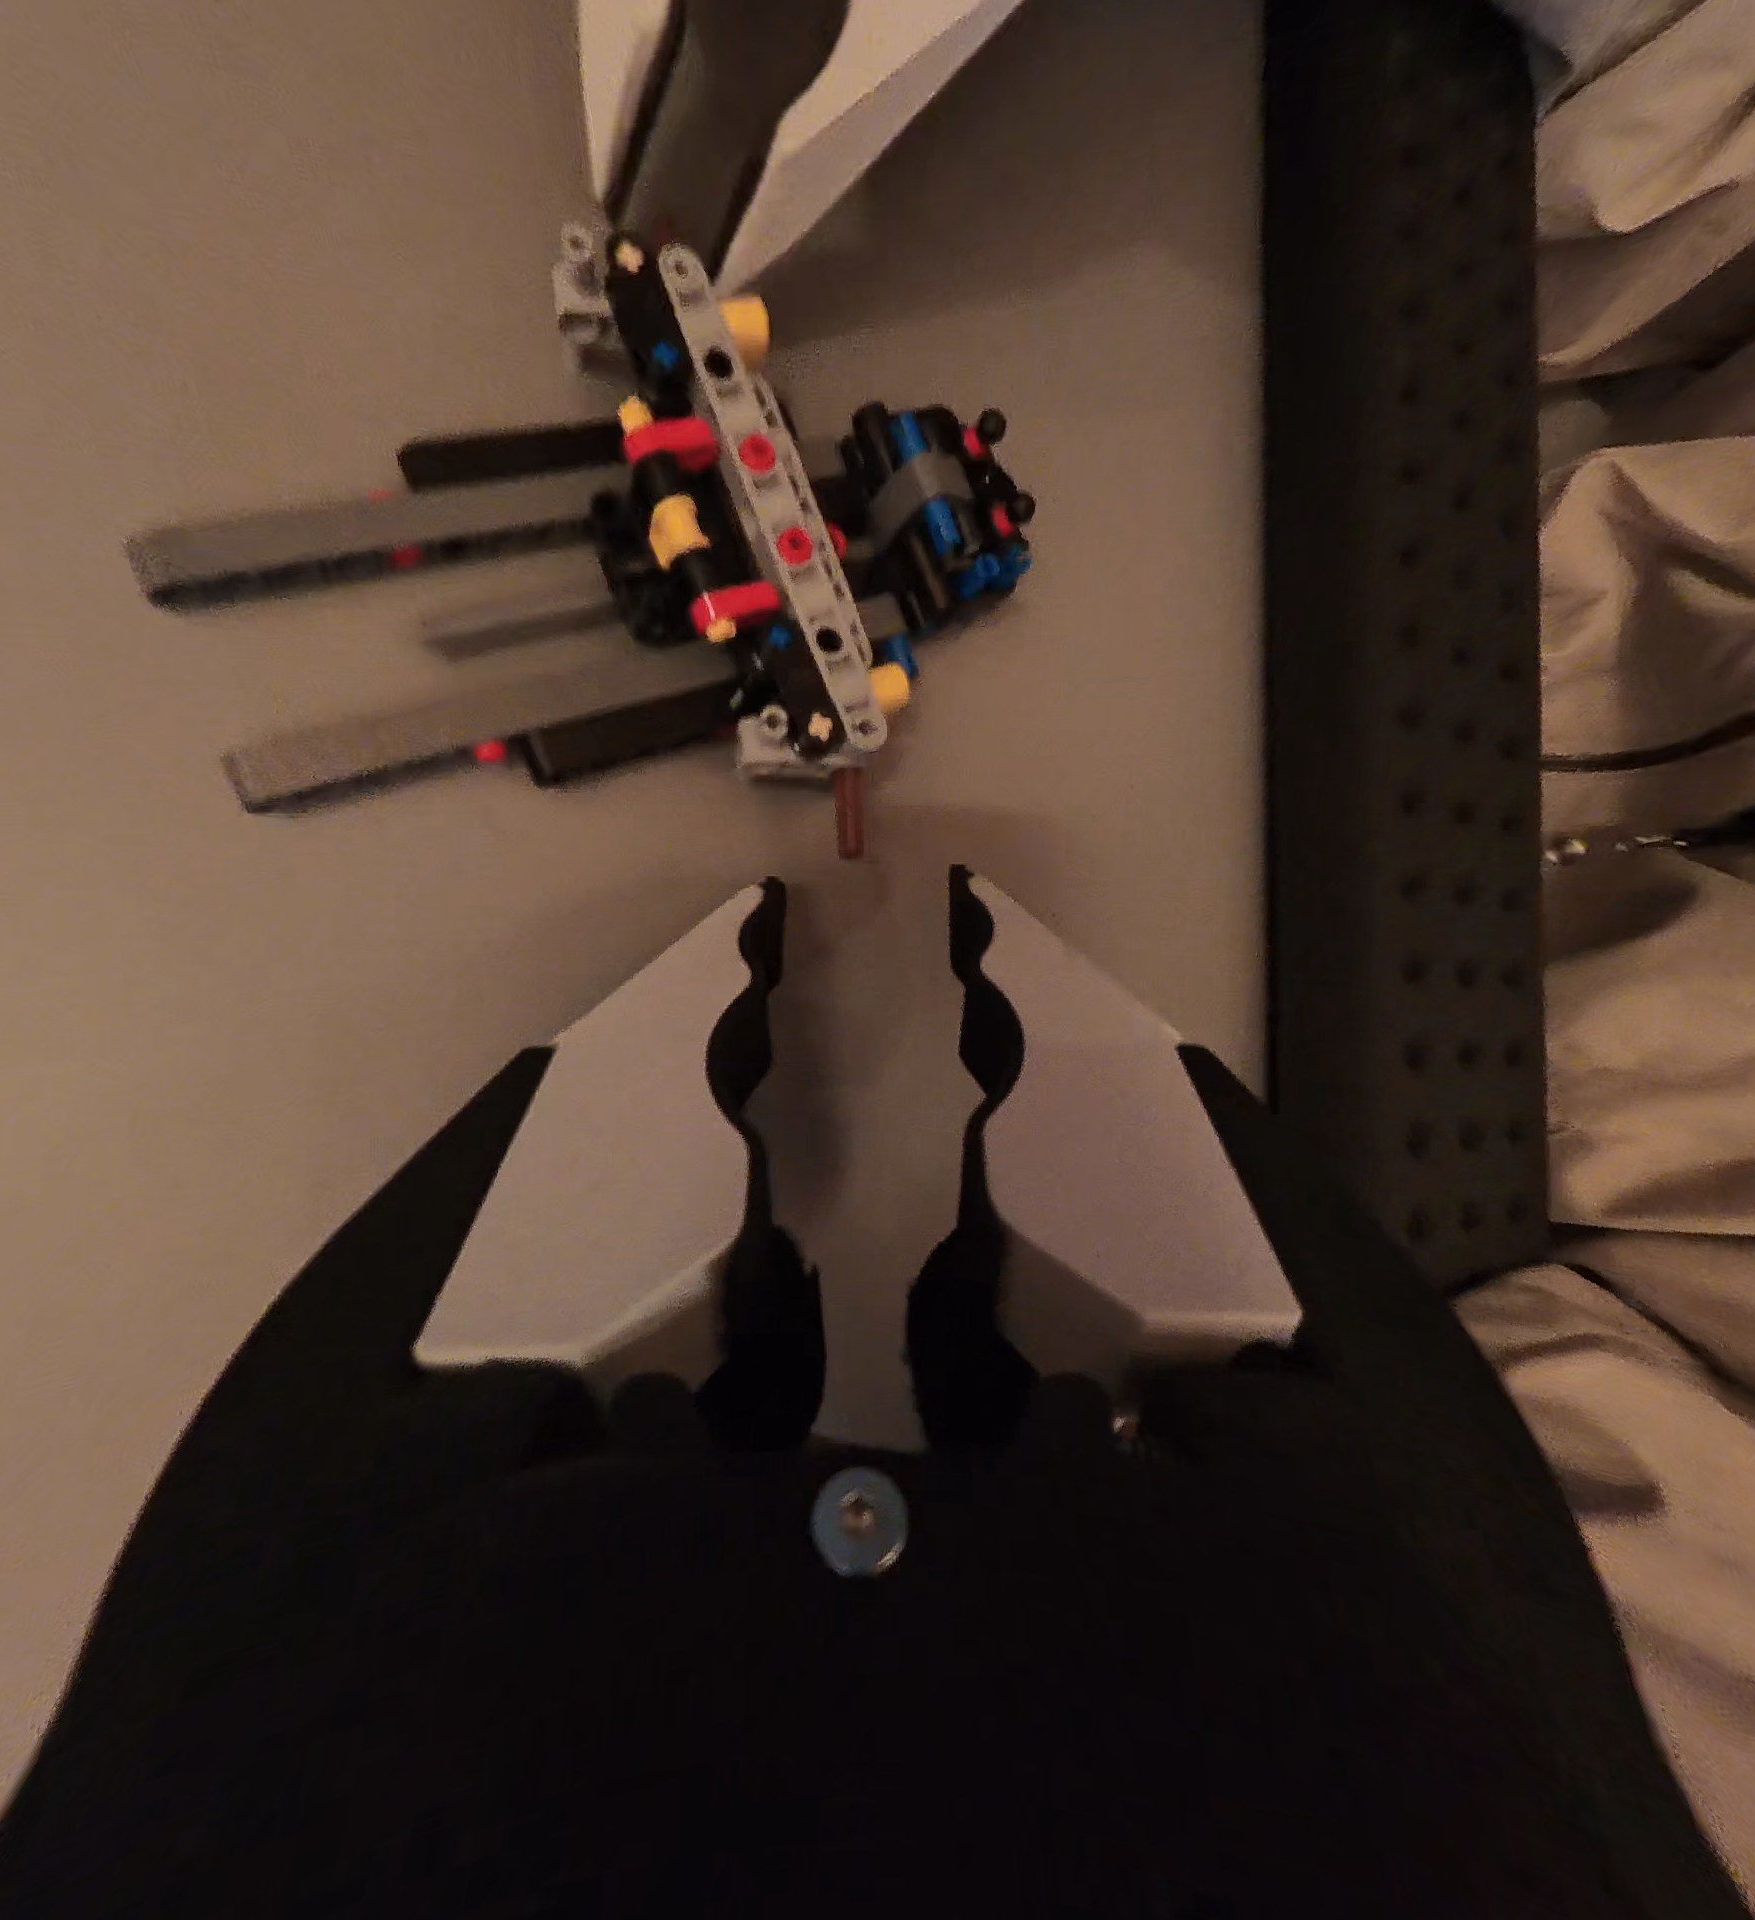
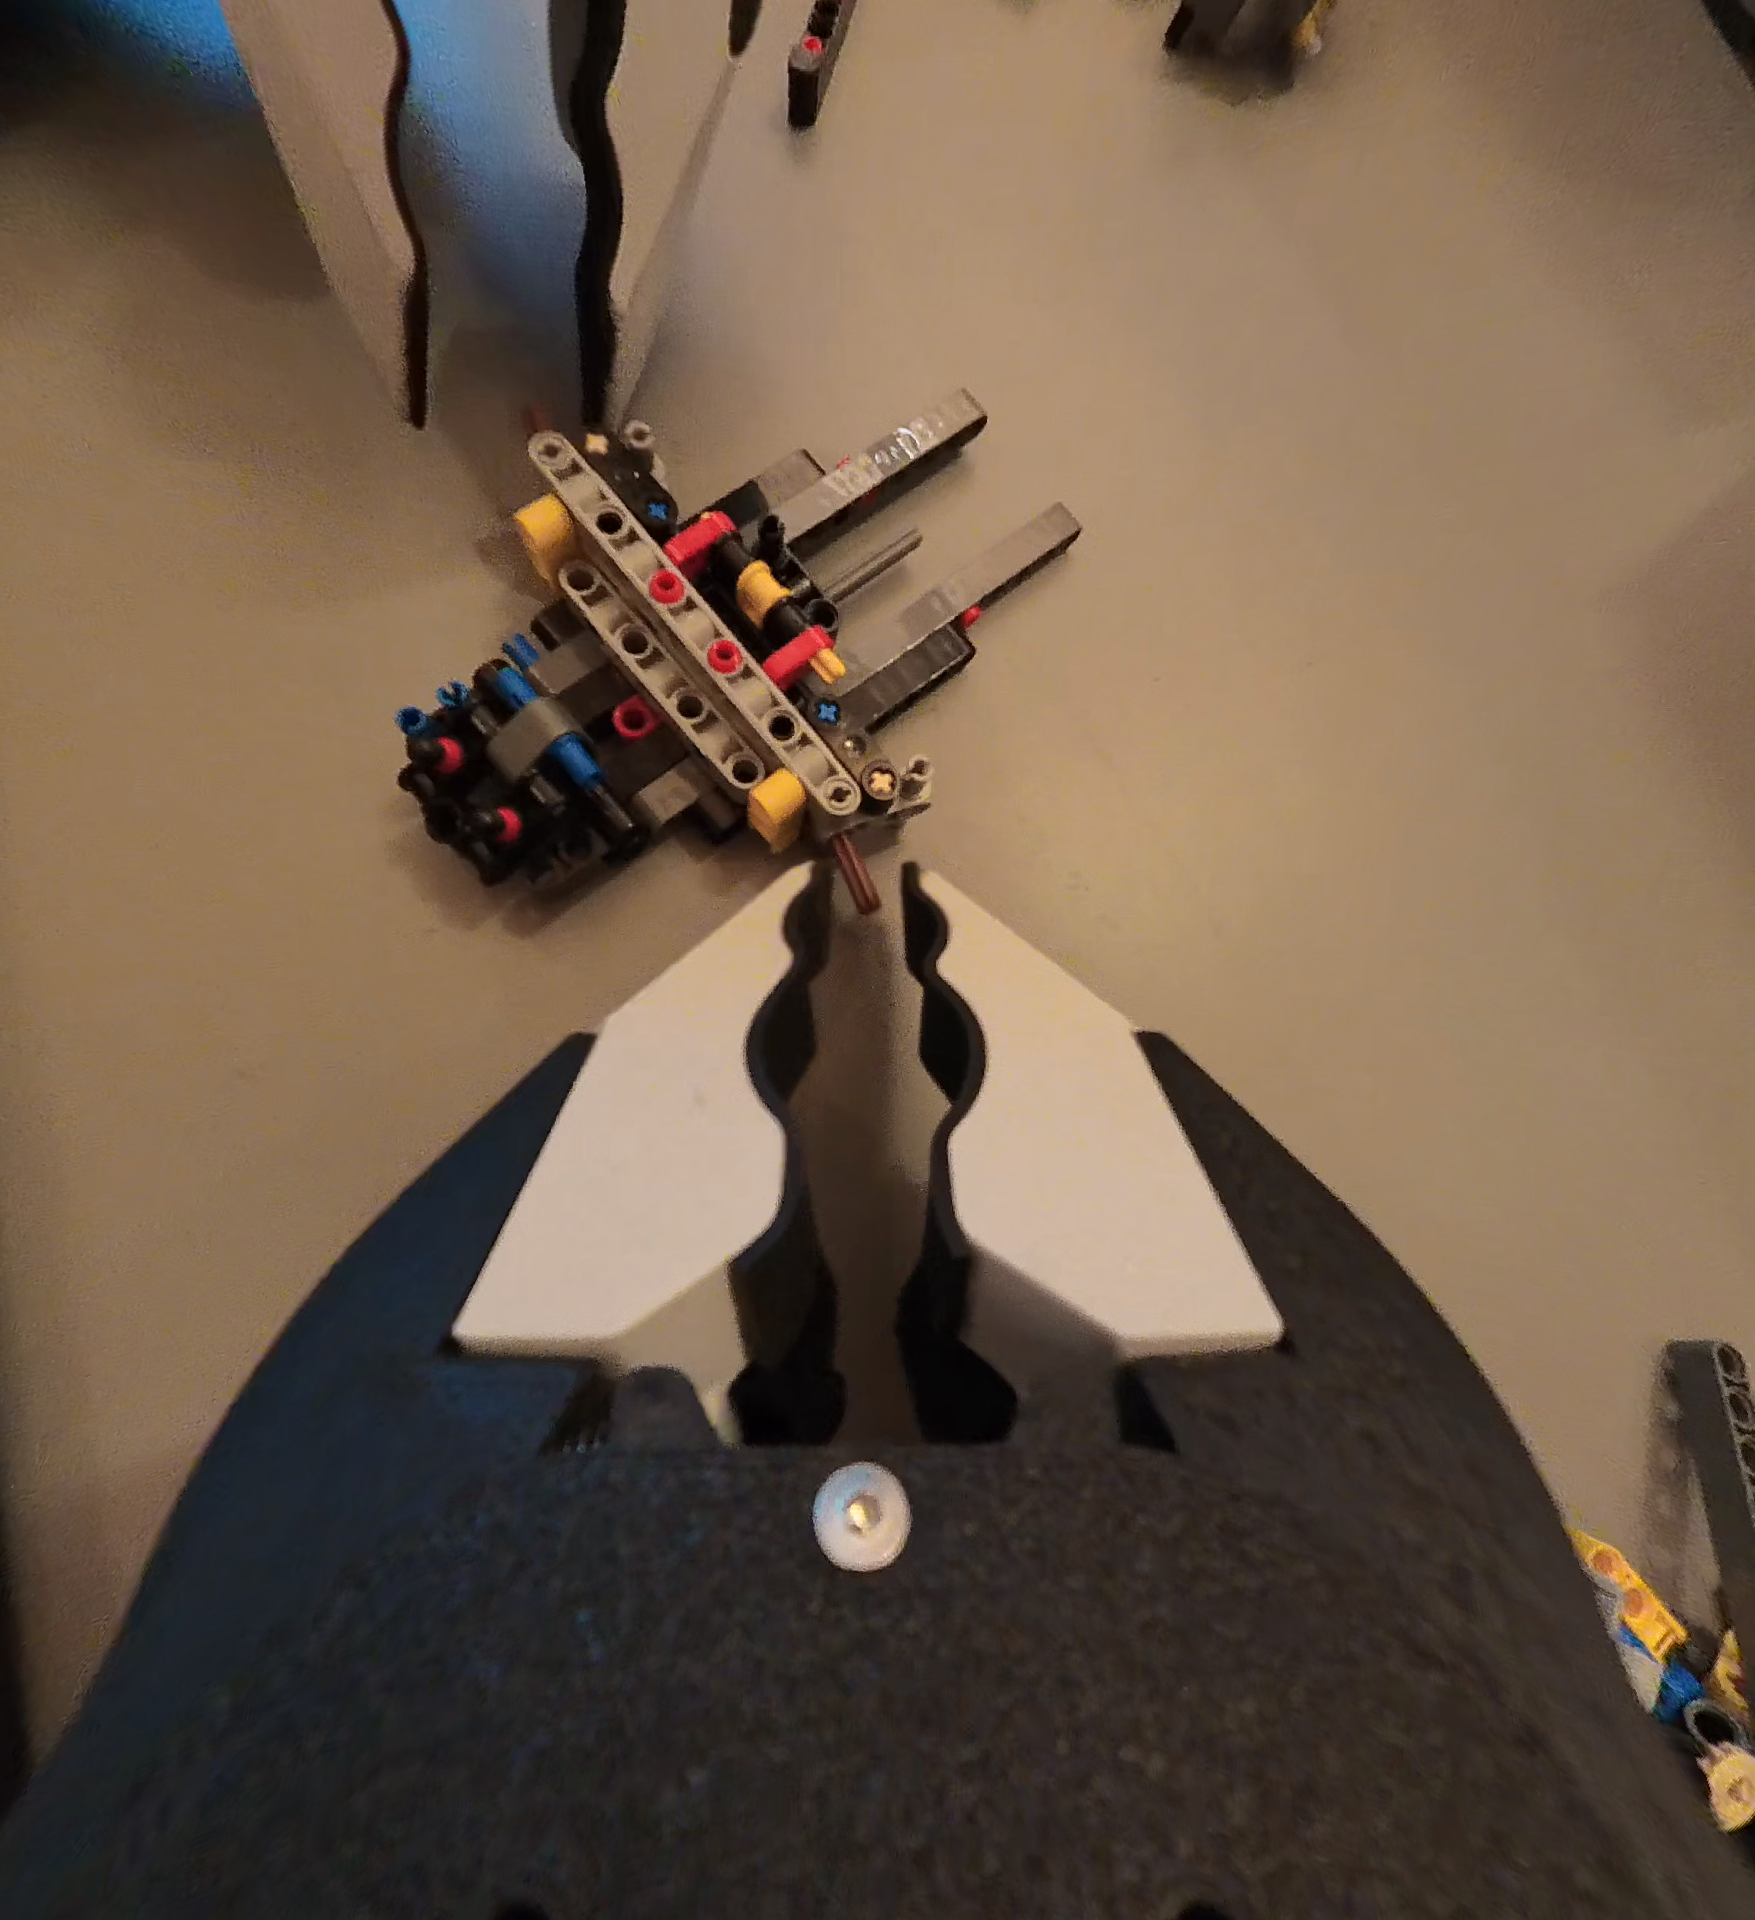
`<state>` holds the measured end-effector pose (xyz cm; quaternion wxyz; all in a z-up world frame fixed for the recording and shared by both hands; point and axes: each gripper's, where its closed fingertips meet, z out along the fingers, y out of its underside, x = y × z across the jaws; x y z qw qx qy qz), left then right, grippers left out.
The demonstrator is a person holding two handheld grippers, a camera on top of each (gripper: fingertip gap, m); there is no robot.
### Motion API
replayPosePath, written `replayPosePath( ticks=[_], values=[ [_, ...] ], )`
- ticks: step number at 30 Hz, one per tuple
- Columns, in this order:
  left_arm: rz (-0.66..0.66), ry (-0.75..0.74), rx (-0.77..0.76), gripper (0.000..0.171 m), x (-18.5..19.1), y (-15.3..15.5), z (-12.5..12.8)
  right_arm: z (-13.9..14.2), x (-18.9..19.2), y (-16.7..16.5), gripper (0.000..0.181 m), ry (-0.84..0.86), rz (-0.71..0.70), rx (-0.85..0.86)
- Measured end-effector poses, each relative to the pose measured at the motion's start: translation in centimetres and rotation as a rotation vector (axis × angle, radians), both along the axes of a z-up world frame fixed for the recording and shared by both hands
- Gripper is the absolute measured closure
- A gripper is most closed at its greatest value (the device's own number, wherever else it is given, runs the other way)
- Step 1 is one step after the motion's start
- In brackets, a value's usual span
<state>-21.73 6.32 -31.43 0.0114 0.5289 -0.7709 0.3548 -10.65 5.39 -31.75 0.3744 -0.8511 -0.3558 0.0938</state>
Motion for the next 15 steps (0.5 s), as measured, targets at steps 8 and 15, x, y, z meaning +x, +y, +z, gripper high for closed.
replayPosePath(
  ticks=[8, 15],
  values=[
    [0.063, -0.087, 0.099, 0.168, 3.3, 1.1, -0.6, -0.2, 1.7, 0.7, 0.176, -0.004, -0.127, -0.033],
    [0.212, -0.141, 0.112, 0.168, 5.6, 3.2, -0.3, 2.0, 3.0, 1.5, 0.164, 0.067, -0.199, 0.085]
  ],
)
